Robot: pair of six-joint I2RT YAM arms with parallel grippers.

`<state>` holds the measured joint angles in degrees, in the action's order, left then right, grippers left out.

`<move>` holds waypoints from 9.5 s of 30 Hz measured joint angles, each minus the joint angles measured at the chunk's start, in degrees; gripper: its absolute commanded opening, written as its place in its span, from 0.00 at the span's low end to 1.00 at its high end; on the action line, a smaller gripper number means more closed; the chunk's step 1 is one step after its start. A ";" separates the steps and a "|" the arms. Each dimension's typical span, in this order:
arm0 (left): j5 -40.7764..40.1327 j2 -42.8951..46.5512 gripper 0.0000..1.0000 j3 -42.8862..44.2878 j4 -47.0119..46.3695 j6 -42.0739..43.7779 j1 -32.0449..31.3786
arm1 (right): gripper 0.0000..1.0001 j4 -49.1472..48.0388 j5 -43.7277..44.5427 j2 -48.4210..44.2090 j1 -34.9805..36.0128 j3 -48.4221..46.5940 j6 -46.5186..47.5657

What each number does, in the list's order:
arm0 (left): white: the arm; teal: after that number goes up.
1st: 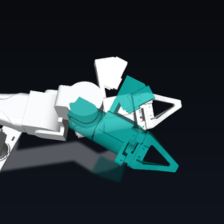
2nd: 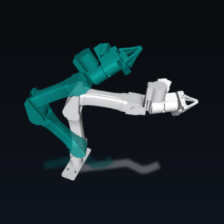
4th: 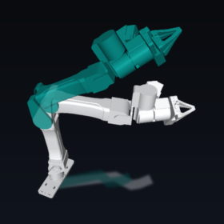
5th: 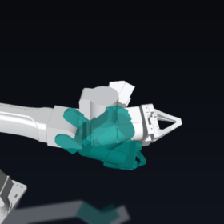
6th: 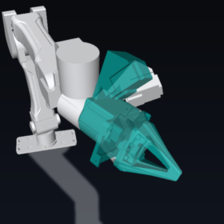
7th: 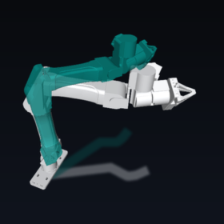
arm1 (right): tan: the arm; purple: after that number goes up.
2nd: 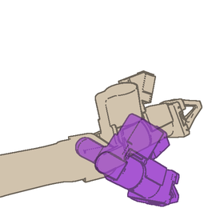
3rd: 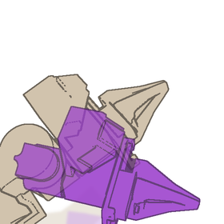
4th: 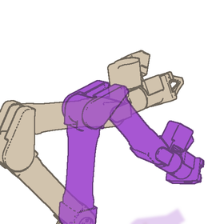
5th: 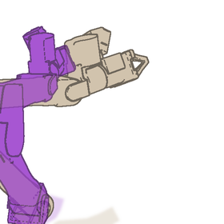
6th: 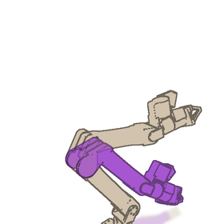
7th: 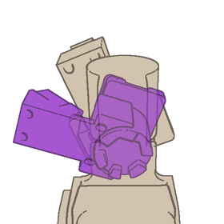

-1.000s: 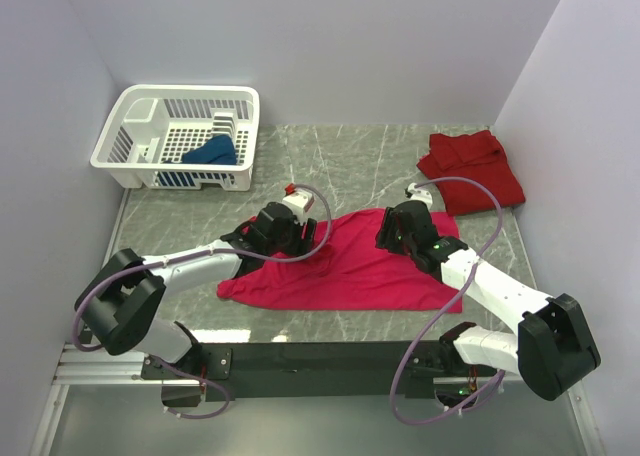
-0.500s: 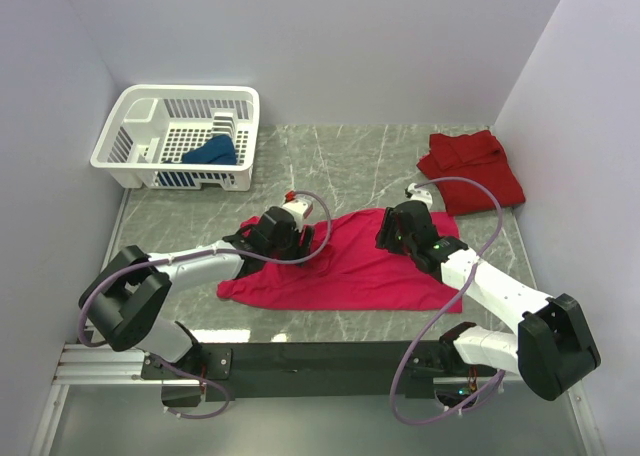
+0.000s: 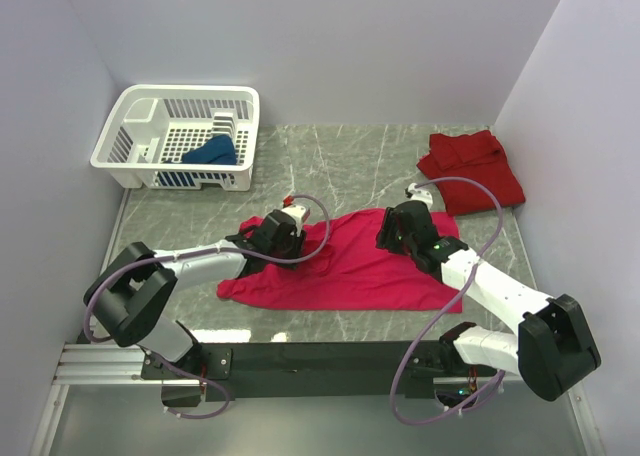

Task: Fold and stack the t-shirts
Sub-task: Fold the tshirt

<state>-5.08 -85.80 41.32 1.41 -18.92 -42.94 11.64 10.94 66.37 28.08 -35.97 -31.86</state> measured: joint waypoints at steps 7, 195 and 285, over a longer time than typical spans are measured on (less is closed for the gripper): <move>-2.78 -1.03 0.25 0.74 3.23 -2.49 0.00 | 0.58 1.84 2.58 -1.66 -1.09 0.00 0.31; -13.20 2.91 0.74 -1.36 8.63 -25.05 2.91 | 0.44 16.31 -4.07 -0.92 -3.52 -6.75 -1.62; -7.67 -50.10 0.73 65.64 10.78 -11.52 12.17 | 0.40 4.76 -3.32 9.51 13.81 -1.75 -7.72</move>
<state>-12.75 -135.90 106.96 12.19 -30.44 -30.76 16.40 7.62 75.88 41.89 -37.71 -39.57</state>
